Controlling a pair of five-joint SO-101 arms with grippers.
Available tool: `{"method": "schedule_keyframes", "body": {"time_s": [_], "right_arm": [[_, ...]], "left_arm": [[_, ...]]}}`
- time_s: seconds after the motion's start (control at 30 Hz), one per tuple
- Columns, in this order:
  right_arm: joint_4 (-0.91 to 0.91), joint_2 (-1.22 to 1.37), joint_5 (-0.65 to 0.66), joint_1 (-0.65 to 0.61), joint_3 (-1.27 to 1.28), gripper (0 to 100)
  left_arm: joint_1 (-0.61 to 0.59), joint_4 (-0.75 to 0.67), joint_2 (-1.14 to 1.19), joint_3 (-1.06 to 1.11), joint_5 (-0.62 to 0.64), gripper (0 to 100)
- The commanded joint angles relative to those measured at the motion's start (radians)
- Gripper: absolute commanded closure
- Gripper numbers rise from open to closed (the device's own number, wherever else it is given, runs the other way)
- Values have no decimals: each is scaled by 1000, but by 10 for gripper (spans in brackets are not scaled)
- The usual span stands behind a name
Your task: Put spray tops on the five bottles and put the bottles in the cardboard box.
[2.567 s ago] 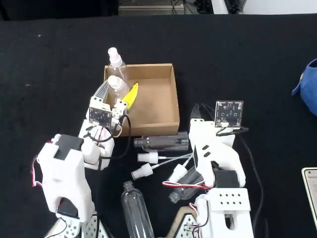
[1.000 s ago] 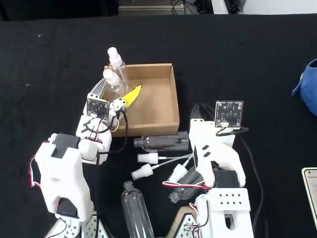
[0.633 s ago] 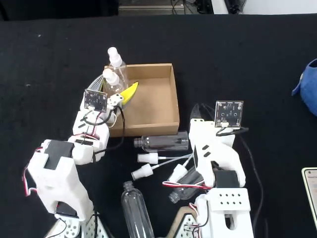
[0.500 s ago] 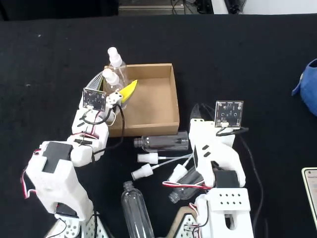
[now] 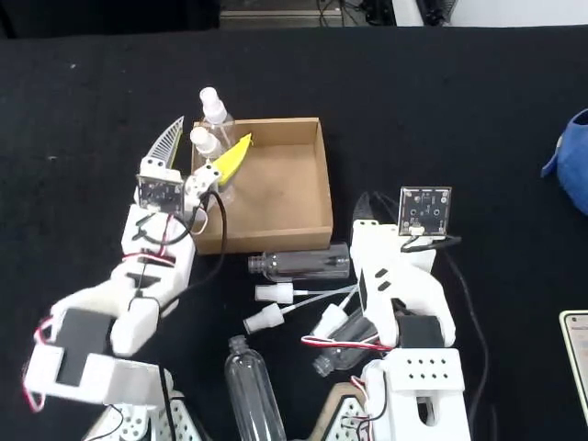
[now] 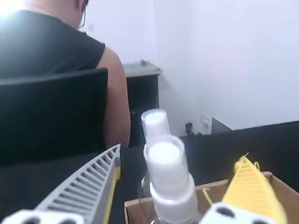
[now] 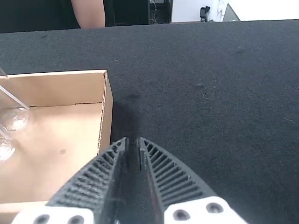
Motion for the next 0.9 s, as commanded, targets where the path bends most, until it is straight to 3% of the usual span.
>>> {"method": "schedule_keyframes", "body": {"time_s": [0.0, 0.23, 0.47, 0.63, 0.77, 0.87], "right_arm": [[-32, -28, 8, 17, -8, 987], [-32, -28, 8, 17, -10, 987], [-32, -28, 8, 15, -8, 987], [-32, -28, 8, 15, -8, 987], [-32, -28, 8, 15, -8, 987], [-32, -28, 8, 15, -7, 987]], "left_arm": [[18, 8, -121, 8, -8, 765], [18, 44, -269, 7, -8, 769], [15, 454, -529, -88, 2, 777], [-10, 801, -749, -189, 2, 967], [-91, 1028, -852, -266, 2, 937], [-166, 1145, -890, -259, 2, 970]]}}
